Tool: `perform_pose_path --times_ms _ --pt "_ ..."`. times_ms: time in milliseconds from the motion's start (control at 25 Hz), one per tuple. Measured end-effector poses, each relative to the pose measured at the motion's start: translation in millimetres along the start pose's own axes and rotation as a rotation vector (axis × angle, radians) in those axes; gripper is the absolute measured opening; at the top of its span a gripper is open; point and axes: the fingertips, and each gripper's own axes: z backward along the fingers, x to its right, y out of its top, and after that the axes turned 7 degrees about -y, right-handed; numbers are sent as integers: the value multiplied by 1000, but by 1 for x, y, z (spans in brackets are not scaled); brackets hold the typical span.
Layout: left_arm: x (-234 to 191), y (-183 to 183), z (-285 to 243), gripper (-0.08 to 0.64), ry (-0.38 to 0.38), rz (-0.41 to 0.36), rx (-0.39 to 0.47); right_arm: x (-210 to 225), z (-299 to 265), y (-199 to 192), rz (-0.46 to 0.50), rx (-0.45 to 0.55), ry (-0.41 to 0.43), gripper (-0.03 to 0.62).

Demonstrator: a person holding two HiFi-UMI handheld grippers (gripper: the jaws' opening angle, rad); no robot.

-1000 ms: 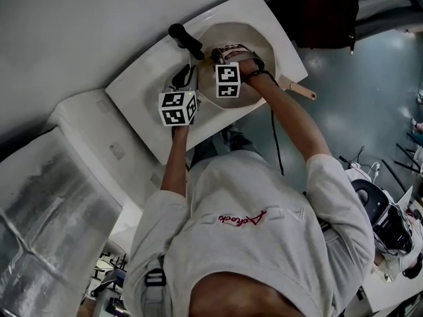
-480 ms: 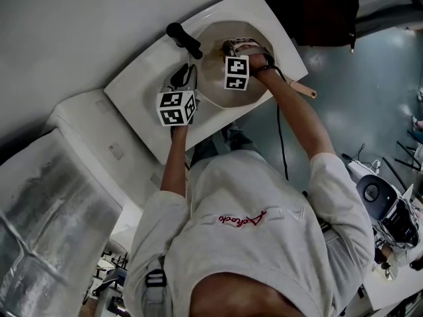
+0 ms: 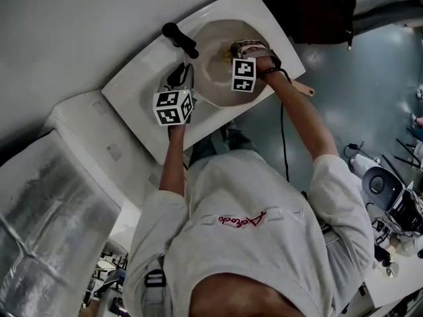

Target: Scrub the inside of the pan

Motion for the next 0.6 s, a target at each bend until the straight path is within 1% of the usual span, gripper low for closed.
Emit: perform_pose_path --times_ms 240,600 --pt "0 0 -1 72 2 2 4 -15 6 -16 0 -21 14 25" --pt "-1 0 -3 72 2 -6 -1 -34 17 -20 23 -20 28 25"
